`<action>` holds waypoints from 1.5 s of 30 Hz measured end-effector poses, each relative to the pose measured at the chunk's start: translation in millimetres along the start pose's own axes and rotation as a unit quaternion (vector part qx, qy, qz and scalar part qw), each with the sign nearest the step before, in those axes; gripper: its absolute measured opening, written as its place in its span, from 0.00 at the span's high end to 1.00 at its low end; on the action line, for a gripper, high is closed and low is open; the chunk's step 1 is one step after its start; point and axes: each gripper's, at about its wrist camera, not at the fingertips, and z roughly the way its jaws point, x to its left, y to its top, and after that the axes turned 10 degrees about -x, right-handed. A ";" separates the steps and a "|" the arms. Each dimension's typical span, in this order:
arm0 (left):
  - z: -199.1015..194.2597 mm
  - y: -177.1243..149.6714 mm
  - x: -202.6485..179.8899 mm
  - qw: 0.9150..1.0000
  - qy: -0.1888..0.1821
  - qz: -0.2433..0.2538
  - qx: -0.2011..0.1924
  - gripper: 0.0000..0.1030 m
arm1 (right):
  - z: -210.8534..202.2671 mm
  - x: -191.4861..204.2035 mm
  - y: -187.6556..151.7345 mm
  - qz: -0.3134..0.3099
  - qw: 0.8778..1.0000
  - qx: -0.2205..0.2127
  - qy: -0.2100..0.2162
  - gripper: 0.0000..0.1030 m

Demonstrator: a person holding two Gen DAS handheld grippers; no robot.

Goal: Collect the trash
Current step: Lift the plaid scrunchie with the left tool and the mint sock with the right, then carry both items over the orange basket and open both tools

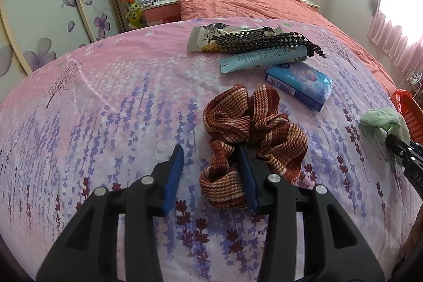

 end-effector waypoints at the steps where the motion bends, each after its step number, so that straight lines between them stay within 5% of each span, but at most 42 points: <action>1: -0.3 -0.2 -0.5 1.000 0.001 0.001 0.000 0.58 | 0.0 0.8 0.0 -0.002 1.000 0.000 -0.002 0.85; 5: -1.4 -0.5 5.7 1.000 -0.016 -0.014 -0.001 0.62 | -1.0 10.1 -0.2 -0.026 0.999 -0.001 -0.022 0.85; 8: -4.9 -0.6 0.9 0.999 -0.036 0.001 -0.006 0.82 | -4.1 13.4 -2.2 -0.030 0.999 -0.002 -0.022 0.86; 11: -10.2 -1.8 -6.1 0.999 -0.048 0.022 -0.012 0.87 | -12.0 5.2 -7.6 -0.012 1.000 -0.003 -0.002 0.90; 26: -91.6 17.9 -35.2 0.986 -0.123 0.041 -0.101 0.90 | -78.1 -59.1 -5.6 0.092 0.989 -0.084 0.074 0.91; 37: -140.0 35.6 -135.5 0.964 -0.211 0.088 -0.139 0.90 | -118.4 -125.6 10.8 0.120 0.981 -0.152 -0.005 0.91; 45: -144.1 40.1 -213.8 0.948 -0.266 0.106 -0.139 0.90 | -118.9 -186.6 6.9 0.175 0.971 -0.155 -0.047 0.91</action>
